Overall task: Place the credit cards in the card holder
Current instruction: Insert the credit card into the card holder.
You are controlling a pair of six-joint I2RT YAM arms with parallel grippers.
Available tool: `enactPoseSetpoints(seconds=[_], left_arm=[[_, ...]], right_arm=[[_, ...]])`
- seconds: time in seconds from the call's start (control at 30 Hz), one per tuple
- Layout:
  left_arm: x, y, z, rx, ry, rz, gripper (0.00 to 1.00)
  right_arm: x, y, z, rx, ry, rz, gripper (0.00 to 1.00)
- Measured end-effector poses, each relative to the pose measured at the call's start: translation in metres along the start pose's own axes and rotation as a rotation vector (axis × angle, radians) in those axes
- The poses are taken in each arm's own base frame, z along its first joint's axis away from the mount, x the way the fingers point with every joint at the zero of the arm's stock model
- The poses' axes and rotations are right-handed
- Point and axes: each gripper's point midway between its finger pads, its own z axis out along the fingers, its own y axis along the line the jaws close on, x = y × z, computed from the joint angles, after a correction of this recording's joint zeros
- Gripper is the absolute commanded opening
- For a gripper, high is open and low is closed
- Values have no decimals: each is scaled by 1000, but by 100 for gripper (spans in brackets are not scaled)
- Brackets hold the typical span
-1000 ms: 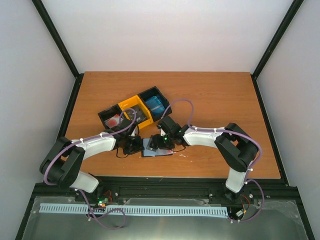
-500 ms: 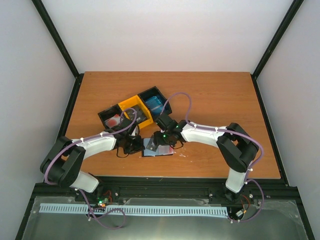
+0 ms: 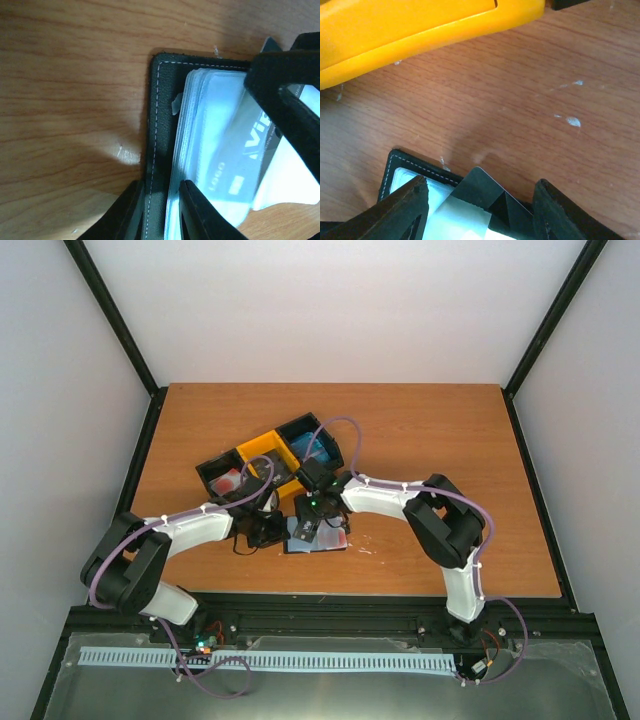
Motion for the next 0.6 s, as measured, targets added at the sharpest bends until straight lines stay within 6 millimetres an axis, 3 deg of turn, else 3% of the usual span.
enactPoseSetpoints(seconds=[0.6], left_arm=[[-1,-1,0,-1,3,8,23]], right_arm=[[1,15,5,-98,47,-83,58]])
